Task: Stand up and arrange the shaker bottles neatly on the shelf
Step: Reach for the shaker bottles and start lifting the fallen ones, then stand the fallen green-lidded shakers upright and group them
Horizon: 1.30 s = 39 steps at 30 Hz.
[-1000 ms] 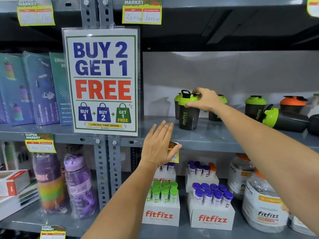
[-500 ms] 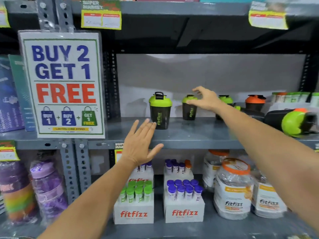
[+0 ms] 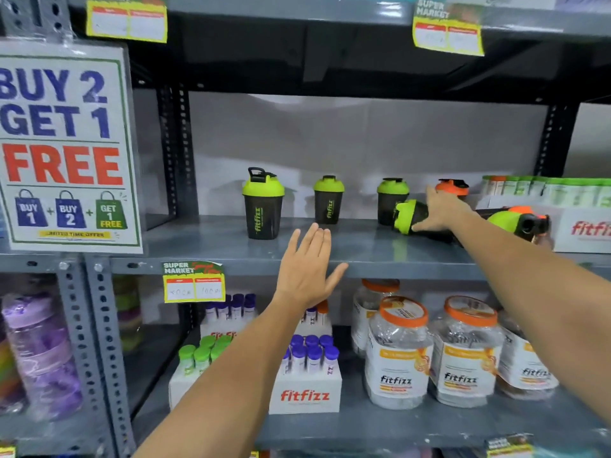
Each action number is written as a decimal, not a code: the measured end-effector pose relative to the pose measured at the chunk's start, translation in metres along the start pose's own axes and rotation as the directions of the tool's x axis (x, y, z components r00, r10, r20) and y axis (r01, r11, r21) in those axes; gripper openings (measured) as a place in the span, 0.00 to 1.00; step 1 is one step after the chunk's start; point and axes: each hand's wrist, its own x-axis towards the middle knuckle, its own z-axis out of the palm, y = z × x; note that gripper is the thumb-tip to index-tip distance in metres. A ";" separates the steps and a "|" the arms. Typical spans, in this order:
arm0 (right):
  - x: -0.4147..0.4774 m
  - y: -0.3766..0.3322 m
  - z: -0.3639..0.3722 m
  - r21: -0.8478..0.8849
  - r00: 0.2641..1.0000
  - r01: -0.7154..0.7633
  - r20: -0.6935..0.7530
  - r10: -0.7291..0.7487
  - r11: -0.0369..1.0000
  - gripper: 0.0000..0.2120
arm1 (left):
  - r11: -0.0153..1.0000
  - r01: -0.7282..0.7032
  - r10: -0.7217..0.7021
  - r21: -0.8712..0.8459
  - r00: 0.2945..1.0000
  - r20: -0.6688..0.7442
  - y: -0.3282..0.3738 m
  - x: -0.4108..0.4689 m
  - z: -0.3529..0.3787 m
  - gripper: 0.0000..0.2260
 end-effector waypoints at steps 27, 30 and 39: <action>0.003 -0.142 0.049 0.833 0.996 -0.039 -0.013 0.089 0.552 0.25 | 0.999 0.017 -0.027 -0.035 0.959 -0.283 0.003 -0.003 0.015 0.27; 0.004 -0.141 0.048 0.810 0.999 -0.041 0.022 0.040 0.586 0.31 | 0.999 0.016 -0.026 -0.035 0.955 -0.295 0.002 -0.003 0.015 0.27; 0.020 -0.149 -0.011 0.355 0.923 0.194 -0.381 -0.048 0.915 0.47 | 0.999 0.040 -0.034 0.021 0.972 -0.230 0.003 -0.004 0.014 0.29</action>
